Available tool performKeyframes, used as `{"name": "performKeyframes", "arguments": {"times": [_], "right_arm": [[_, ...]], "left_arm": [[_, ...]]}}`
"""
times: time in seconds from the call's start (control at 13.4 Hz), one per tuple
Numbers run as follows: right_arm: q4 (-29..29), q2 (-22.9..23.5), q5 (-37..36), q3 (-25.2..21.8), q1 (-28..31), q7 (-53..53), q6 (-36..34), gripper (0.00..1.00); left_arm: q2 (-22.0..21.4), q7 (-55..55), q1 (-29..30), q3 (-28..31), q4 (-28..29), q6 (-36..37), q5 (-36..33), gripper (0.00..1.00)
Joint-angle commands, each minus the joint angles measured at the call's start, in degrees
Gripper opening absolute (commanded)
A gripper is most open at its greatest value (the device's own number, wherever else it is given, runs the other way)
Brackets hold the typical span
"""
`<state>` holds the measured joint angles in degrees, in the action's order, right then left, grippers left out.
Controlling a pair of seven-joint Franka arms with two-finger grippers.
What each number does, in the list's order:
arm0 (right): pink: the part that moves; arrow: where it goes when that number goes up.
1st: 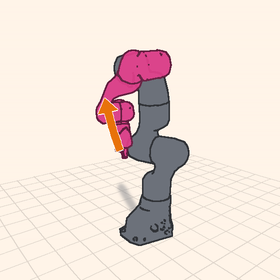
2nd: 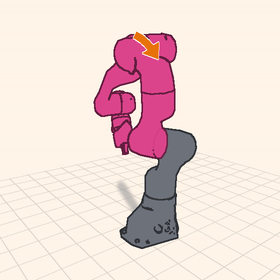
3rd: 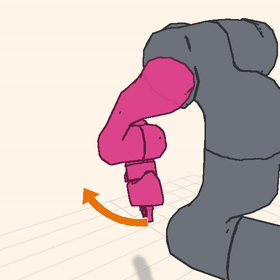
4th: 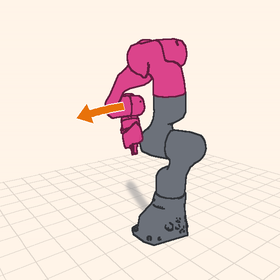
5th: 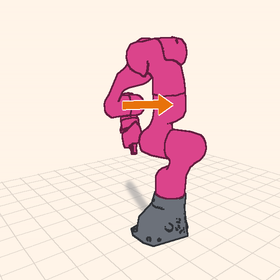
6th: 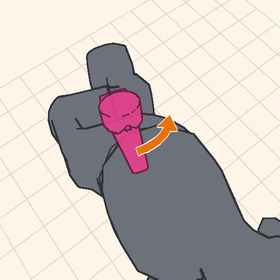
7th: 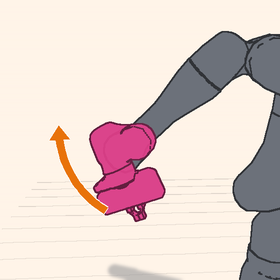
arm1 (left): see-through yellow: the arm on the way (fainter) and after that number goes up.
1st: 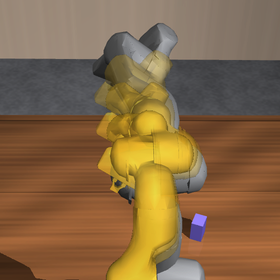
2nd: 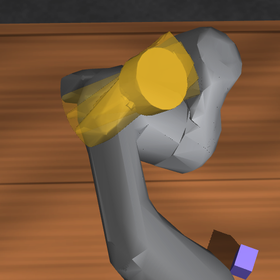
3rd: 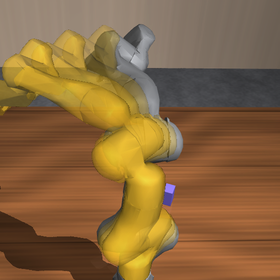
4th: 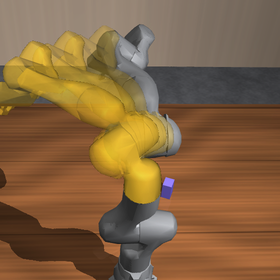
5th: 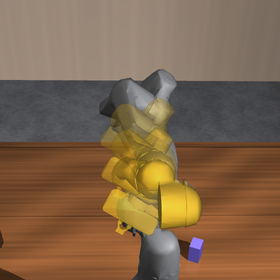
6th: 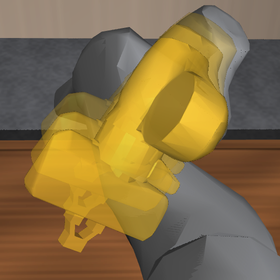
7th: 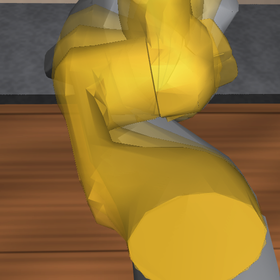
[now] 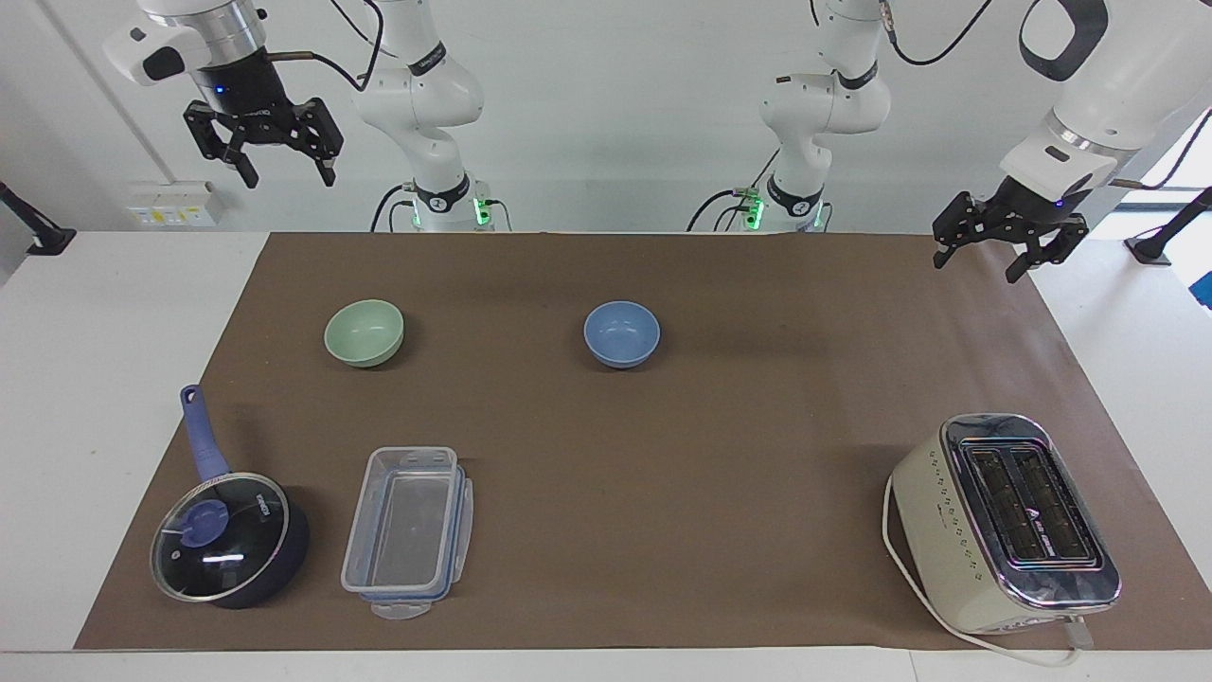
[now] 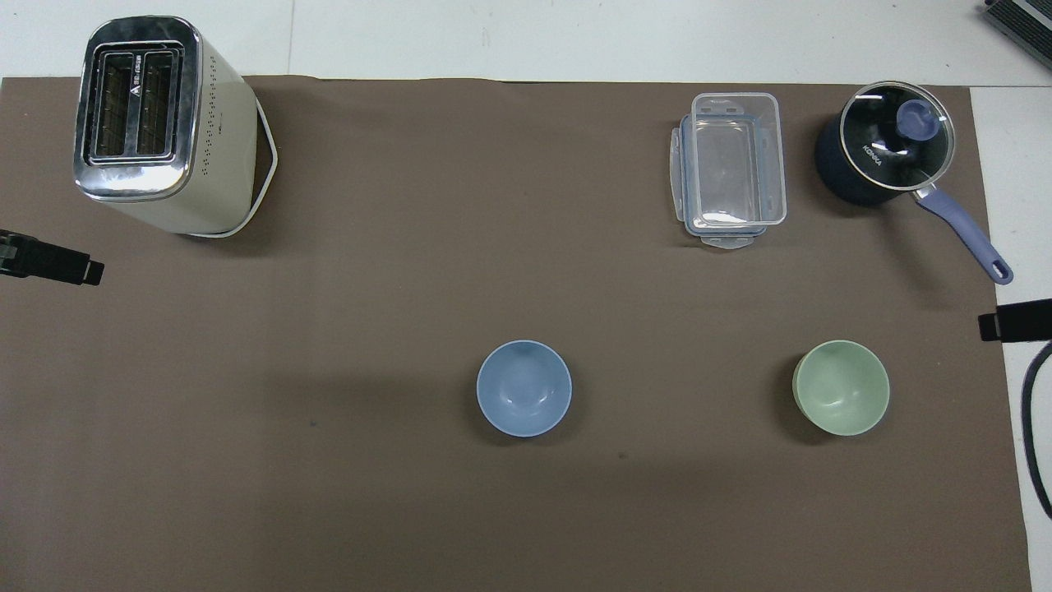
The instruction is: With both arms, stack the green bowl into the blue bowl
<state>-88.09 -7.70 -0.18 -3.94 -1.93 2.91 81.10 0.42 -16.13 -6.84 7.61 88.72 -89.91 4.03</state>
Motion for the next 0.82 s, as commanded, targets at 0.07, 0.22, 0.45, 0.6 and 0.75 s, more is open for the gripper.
{"name": "performKeyframes", "arguments": {"times": [0.07, 0.22, 0.45, 0.6, 0.75], "right_arm": [[-1.5, -1.3, 1.0, 0.2, 0.6, 1.3, 0.4, 1.0], [-1.5, -1.3, 0.9, 0.2, 0.6, 1.3, 0.4, 1.0], [-1.5, -1.3, 0.9, 0.2, 0.6, 1.3, 0.4, 1.0], [-1.5, -1.3, 0.9, 0.2, 0.6, 1.3, 0.4, 1.0], [-1.5, -1.3, 1.0, 0.2, 0.6, 1.3, 0.4, 1.0]], "left_arm": [[1.8, -0.8, 0.9, -0.5, -2.9, 2.2, -0.8, 1.0], [1.1, -0.4, 0.7, -0.6, -2.2, 2.2, -0.7, 1.0], [0.9, -0.2, 0.8, -0.6, -2.1, 3.2, -0.8, 1.0], [0.9, -0.2, 0.8, -0.6, -2.1, 2.6, -0.8, 1.0], [1.0, 0.0, 0.8, -0.6, -2.1, 2.2, -0.8, 1.0]]}}
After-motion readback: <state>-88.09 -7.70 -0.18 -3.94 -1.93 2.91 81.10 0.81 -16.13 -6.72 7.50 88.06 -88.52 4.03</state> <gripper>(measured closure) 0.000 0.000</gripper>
